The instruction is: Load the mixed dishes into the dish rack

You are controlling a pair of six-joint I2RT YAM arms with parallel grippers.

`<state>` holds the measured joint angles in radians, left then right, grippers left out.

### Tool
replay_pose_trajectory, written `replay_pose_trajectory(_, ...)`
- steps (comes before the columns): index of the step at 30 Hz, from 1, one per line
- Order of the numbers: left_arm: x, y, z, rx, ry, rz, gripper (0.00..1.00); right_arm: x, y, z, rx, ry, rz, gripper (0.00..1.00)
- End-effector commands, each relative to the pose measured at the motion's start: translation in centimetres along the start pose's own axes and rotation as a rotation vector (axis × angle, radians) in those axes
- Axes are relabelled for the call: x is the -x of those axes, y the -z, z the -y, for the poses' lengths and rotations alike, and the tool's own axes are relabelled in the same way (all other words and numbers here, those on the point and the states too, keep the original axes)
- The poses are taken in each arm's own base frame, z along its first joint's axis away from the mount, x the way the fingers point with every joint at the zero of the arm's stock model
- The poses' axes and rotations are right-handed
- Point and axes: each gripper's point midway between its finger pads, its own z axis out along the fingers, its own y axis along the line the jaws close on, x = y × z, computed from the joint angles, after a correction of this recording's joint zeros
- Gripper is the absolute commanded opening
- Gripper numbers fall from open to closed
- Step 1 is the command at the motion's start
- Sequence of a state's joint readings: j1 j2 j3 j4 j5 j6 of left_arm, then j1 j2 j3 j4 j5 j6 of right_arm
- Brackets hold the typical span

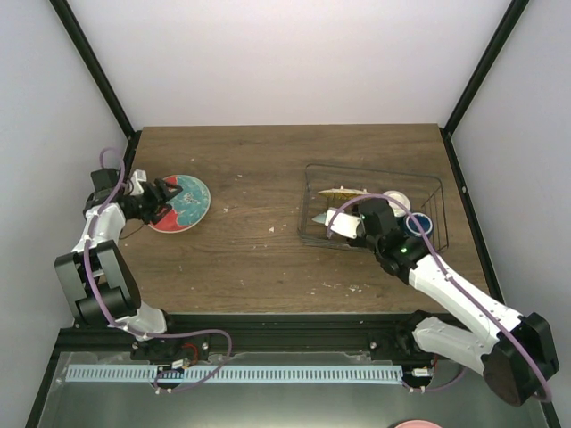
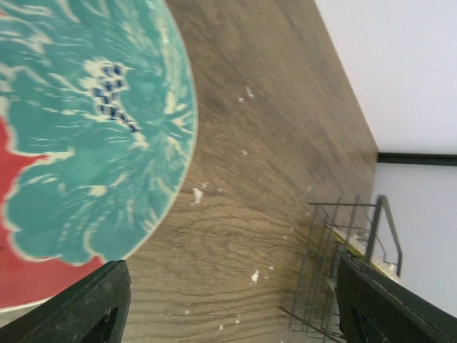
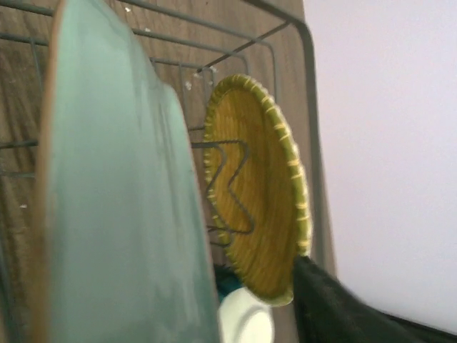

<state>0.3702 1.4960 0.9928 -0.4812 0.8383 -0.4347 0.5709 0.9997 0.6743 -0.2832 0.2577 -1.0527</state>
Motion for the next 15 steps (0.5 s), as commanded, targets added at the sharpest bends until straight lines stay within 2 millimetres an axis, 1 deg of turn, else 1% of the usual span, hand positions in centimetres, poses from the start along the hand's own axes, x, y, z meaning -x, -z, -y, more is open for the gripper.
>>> replay_pose_trajectory(1,0.7,0.8,-2.6,0.118,0.013,0.035,0.79,2.1,1.3,3.7,-0.09,-0.061,0.079,0.57)
replay_pose_trajectory(2,0.9,1.0,-3.0,0.143,0.015,0.045,0.79,2.2,1.5,3.9,-0.09,-0.068,0.084,0.63)
replay_pose_trajectory(3,1.0,1.2,-3.3,0.162,0.017,0.052,0.79,2.3,1.7,4.0,-0.085,-0.075,0.089,0.73)
replay_pose_trajectory(4,1.1,1.4,-3.5,0.176,0.016,0.055,0.79,2.4,2.0,4.0,-0.077,-0.084,0.094,0.8)
replay_pose_trajectory(6,1.3,1.5,-3.8,0.196,0.017,0.058,0.79,2.6,2.6,4.1,-0.054,-0.109,0.103,0.89)
replay_pose_trajectory(8,1.3,1.6,-3.9,0.203,0.018,0.058,0.79,2.8,3.3,4.1,-0.026,-0.134,0.111,0.93)
replay_pose_trajectory(11,1.4,1.5,-3.9,0.196,0.027,0.062,0.79,2.7,4.1,4.0,-0.02,-0.145,0.119,0.96)
replay_pose_trajectory(15,1.4,1.4,-3.8,0.184,0.036,0.061,0.78,1.2,3.4,2.9,-0.056,-0.093,0.073,0.99)
